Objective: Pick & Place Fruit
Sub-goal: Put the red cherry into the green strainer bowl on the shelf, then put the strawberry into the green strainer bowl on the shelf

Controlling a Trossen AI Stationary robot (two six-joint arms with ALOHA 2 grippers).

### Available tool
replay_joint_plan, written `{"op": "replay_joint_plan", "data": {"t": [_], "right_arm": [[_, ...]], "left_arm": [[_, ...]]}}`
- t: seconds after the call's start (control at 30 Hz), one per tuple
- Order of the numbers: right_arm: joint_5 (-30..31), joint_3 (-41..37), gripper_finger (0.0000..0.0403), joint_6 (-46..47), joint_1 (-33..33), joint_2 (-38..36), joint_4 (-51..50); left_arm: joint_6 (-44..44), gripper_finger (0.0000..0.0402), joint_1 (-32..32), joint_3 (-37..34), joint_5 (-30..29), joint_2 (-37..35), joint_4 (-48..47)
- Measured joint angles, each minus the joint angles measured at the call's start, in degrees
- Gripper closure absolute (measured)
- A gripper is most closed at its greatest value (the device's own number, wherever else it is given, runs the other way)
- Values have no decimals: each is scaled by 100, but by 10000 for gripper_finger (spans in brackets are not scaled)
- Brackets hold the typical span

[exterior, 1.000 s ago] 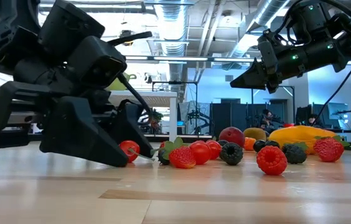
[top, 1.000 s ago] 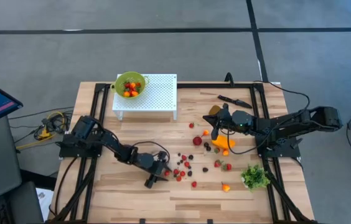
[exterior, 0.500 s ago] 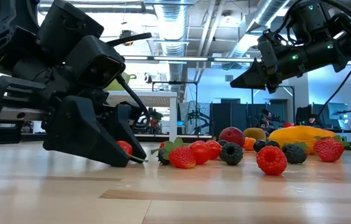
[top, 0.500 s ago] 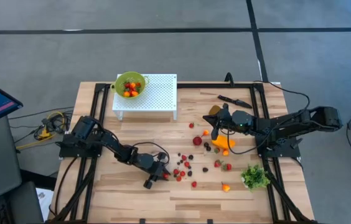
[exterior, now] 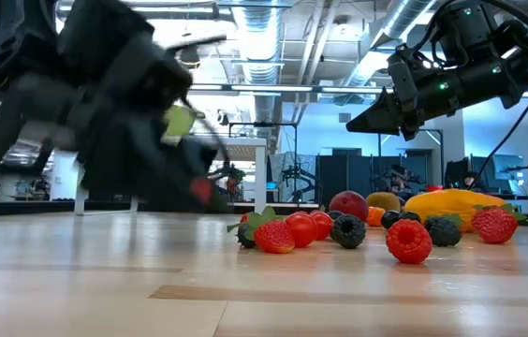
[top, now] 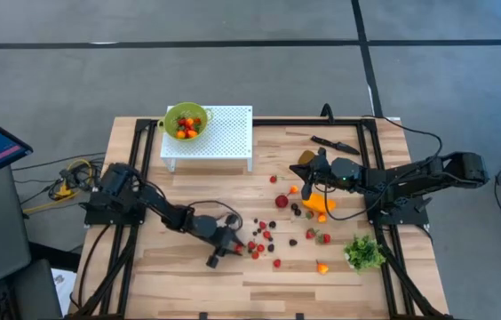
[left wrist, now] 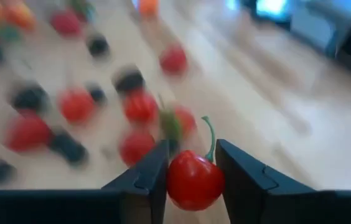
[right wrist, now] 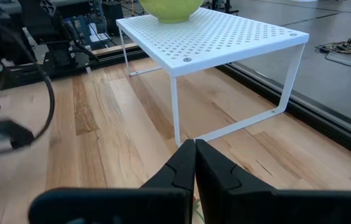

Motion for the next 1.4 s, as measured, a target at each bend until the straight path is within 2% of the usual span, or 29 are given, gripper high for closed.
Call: {"op": "replay_joint_plan", "data": {"t": [0.1, 0.2, 0.4, 0.6, 0.73, 0.83, 0.97, 1.1, 1.27, 1.4], "right_arm": [[0, -2, 397, 0, 1, 1, -6], [0, -2, 397, 0, -1, -1, -2], [0, -2, 397, 0, 1, -1, -2], [0, -2, 397, 0, -1, -1, -1], [0, -2, 397, 0, -1, -1, -2], [0, -2, 397, 0, -1, -1, -2], [0, -2, 397, 0, 2, -1, -2], [0, -2, 397, 0, 0, -1, -2], [0, -2, 397, 0, 2, 0, -2], [0, -2, 397, 0, 0, 1, -2]], "left_arm": [[127, 274, 169, -98, -33, -546, -38], [591, 277, 378, -180, -485, -1346, -220], [1800, 294, 929, -210, -2582, -3134, -517], [3038, 271, 1699, -210, -4486, -4624, -587], [3483, 283, 2295, -209, -5375, -5261, -965], [3330, 306, 2730, -208, -5517, -5526, -1572], [2806, 338, 3168, -203, -5501, -5535, -2465], [2683, 364, 3487, -203, -5384, -5325, -2712], [2683, 377, 3422, -203, -5367, -5229, -2687], [2681, 359, 3053, -203, -5166, -5229, -2684]]}}
